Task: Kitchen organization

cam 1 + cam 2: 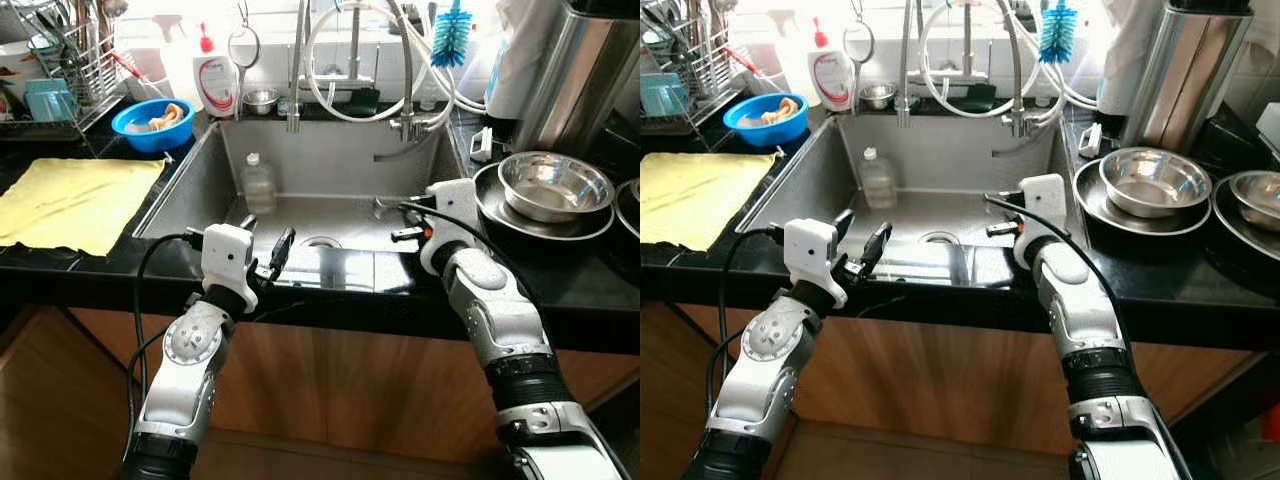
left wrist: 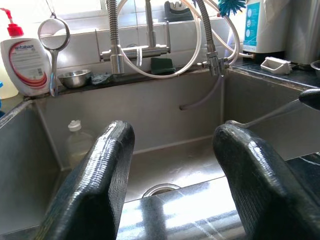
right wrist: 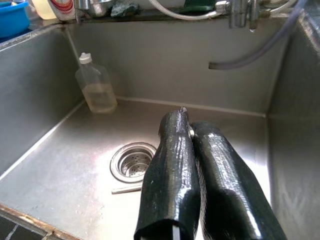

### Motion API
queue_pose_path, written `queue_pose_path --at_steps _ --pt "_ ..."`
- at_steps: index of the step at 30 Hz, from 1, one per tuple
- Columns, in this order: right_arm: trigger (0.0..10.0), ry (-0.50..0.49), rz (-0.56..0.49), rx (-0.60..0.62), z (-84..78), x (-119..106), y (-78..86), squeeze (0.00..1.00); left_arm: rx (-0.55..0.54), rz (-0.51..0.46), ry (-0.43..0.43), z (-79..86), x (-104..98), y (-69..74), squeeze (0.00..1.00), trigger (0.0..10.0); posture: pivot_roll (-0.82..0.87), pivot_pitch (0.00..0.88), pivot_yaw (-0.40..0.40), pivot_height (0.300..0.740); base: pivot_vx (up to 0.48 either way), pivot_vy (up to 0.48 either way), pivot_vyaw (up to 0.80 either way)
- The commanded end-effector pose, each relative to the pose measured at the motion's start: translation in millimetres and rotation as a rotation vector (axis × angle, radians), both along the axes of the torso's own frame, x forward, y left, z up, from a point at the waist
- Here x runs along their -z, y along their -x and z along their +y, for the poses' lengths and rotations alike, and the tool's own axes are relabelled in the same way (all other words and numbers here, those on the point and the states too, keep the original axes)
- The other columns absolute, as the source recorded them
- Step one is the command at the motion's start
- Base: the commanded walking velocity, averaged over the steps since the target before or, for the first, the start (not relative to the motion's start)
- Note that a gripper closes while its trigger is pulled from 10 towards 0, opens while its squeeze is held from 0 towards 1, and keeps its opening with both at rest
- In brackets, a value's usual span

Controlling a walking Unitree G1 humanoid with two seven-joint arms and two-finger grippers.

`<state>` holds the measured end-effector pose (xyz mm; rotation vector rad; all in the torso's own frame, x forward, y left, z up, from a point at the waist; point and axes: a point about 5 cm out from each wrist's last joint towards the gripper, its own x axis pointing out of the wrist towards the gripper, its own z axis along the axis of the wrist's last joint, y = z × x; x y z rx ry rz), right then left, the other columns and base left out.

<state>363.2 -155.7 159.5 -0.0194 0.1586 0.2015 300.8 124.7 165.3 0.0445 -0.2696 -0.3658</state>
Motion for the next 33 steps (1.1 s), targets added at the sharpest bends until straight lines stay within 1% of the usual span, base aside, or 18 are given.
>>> queue_pose_path --at_steps 1,2,3,9,14,15,16,17,21,22,23,26,27,28,29,30,31,33 --pt "10.0 -0.005 -0.020 0.006 -0.8 -5 -1.2 0.00 -0.005 -0.015 -0.018 1.4 -2 -1.2 0.00 10.0 -0.02 0.000 0.043 0.740 0.000 0.000 0.00" --pt "10.0 -0.007 -0.021 0.007 -1.0 -5 -1.1 0.55 -0.004 -0.014 -0.019 1.3 -2 -1.0 0.00 10.0 -0.02 0.000 0.044 0.740 0.000 0.000 0.00" --pt "10.0 -0.007 -0.023 0.016 -2.1 -4 -1.3 1.00 -0.003 -0.014 -0.020 1.1 -2 -0.8 0.00 10.0 -0.02 0.000 0.044 0.740 0.000 0.000 0.00" --pt "10.0 -0.006 -0.023 0.029 -3.5 -3 -2.1 1.00 -0.002 -0.015 -0.020 1.4 -2 -0.6 0.00 10.0 -0.02 0.000 0.047 0.740 0.000 0.000 0.00" --pt "10.0 0.025 -0.046 0.050 -4.9 -7 -1.3 1.00 0.001 -0.015 -0.022 0.9 -2 0.0 0.00 10.0 -0.01 0.000 0.043 0.740 0.000 0.000 0.00" --pt "10.0 0.035 -0.060 0.054 -5.1 -9 -0.9 0.95 0.001 -0.014 -0.022 0.7 -2 0.2 0.00 10.0 -0.01 0.000 0.043 0.740 0.000 0.000 0.00" --pt "10.0 0.043 -0.070 0.056 -5.2 -11 -0.6 0.95 0.001 -0.014 -0.022 0.7 -2 0.3 0.00 10.0 -0.01 0.000 0.044 0.740 0.000 0.000 0.00" --pt "10.0 0.059 -0.090 0.055 -4.8 -15 -0.1 0.00 0.001 -0.014 -0.022 0.6 -2 0.3 0.00 10.0 -0.01 0.000 0.044 0.740 0.000 0.000 0.00" --pt "10.0 0.215 -0.181 0.073 -5.0 -33 1.7 0.00 0.001 -0.013 -0.023 0.6 -1 0.7 0.00 10.0 -0.02 0.000 0.044 0.740 0.000 0.000 0.00" --pt "10.0 0.225 -0.202 0.105 -9.1 -40 1.6 0.00 0.001 -0.013 -0.023 0.6 -1 0.8 0.00 10.0 -0.02 0.000 0.043 0.740 0.000 0.000 0.00" --pt "10.0 0.225 -0.202 0.105 -9.1 -40 1.6 0.00 0.001 -0.013 -0.023 0.6 -1 0.8 0.00 10.0 -0.02 0.000 0.043 0.740 0.000 0.000 0.00" --pt "10.0 0.243 -0.244 0.130 -17.9 -55 1.7 0.00 0.001 -0.013 -0.022 0.5 0 0.9 0.00 10.0 -0.02 0.000 0.043 0.740 0.000 0.000 0.00" --pt "10.0 0.256 -0.260 0.162 -26.9 -61 1.2 0.07 0.003 -0.012 -0.023 0.2 0 0.8 0.00 10.0 -0.02 0.000 0.043 0.740 0.000 0.000 0.00" --pt "10.0 0.260 -0.257 0.186 -33.6 -63 0.7 0.80 0.005 -0.011 -0.023 0.1 0 0.8 0.00 10.0 -0.02 0.000 0.043 0.740 0.000 0.000 0.00" --pt "10.0 0.262 -0.252 0.201 -37.8 -64 0.4 0.80 0.005 -0.010 -0.023 0.0 0 0.8 0.00 10.0 -0.02 0.000 0.043 0.740 0.000 0.000 0.00" --pt "10.0 0.271 -0.240 0.219 -43.0 -63 0.1 1.00 0.006 -0.010 -0.023 0.0 0 0.7 0.00 10.0 -0.02 0.000 0.043 0.740 0.000 0.000 0.00" --pt "10.0 0.312 -0.220 0.256 -56.3 -62 -0.1 1.00 0.007 -0.008 -0.022 -0.4 1 0.7 0.00 10.0 -0.02 0.000 0.041 0.740 0.000 0.000 0.00" --pt "10.0 0.334 -0.213 0.282 -64.7 -62 0.7 1.00 0.008 -0.006 -0.025 -0.9 2 0.9 0.00 10.0 -0.02 0.000 0.037 0.740 0.000 0.000 0.00"
